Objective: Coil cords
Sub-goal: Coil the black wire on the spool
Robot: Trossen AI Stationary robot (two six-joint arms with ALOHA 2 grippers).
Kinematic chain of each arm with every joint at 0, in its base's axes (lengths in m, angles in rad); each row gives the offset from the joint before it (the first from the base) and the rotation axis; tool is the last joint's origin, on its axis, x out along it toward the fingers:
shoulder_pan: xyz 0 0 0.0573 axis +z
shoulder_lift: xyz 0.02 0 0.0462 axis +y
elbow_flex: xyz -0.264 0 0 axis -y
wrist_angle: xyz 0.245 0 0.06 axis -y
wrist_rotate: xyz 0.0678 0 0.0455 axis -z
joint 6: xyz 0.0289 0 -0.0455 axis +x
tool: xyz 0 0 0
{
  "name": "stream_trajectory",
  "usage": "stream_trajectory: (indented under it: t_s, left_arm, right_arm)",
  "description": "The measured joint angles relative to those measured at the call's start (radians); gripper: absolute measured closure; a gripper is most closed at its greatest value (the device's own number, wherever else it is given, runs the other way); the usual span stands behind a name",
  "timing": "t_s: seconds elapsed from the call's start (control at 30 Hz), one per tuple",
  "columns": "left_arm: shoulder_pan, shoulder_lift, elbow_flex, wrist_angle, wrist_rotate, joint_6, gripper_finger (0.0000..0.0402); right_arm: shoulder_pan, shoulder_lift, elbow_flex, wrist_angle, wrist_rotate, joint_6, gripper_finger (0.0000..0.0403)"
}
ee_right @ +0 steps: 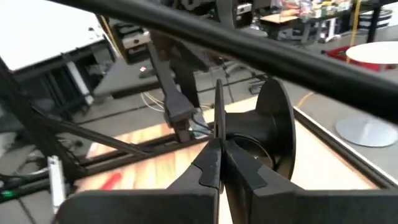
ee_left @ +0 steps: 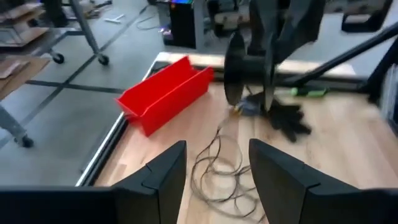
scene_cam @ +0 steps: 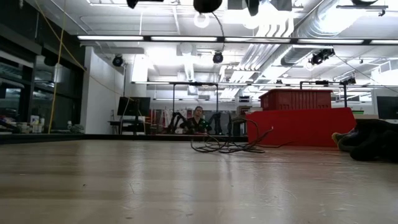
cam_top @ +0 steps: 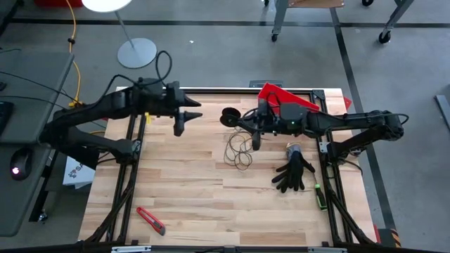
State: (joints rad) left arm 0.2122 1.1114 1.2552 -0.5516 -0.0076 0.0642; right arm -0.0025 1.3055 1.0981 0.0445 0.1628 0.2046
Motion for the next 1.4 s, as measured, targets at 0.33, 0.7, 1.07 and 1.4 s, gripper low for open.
stream_trajectory:
  t_s: [0.33, 0.7, 1.07, 1.4]
  left_arm:
    - [-0.073, 0.114, -0.001, 0.105, 0.041, 0.027, 0.0231]
    - [-0.077, 0.144, -0.002, 0.218, 0.166, -0.107, 0.0231]
    - [-0.091, 0.135, -0.001, 0.241, 0.261, -0.150, 0.0237]
    - [-0.091, 0.147, -0.002, 0.284, 0.208, -0.168, 0.0383]
  right_arm:
    - [0.001, 0.035, 0.000, 0.052, -0.050, -0.056, 0.0403]
    - [0.002, 0.036, 0.000, 0.092, -0.145, -0.075, 0.0403]
    - [0.003, 0.036, 0.000, 0.116, -0.152, -0.074, 0.0403]
    - [0.003, 0.034, 0.000, 0.143, -0.159, -0.074, 0.0403]
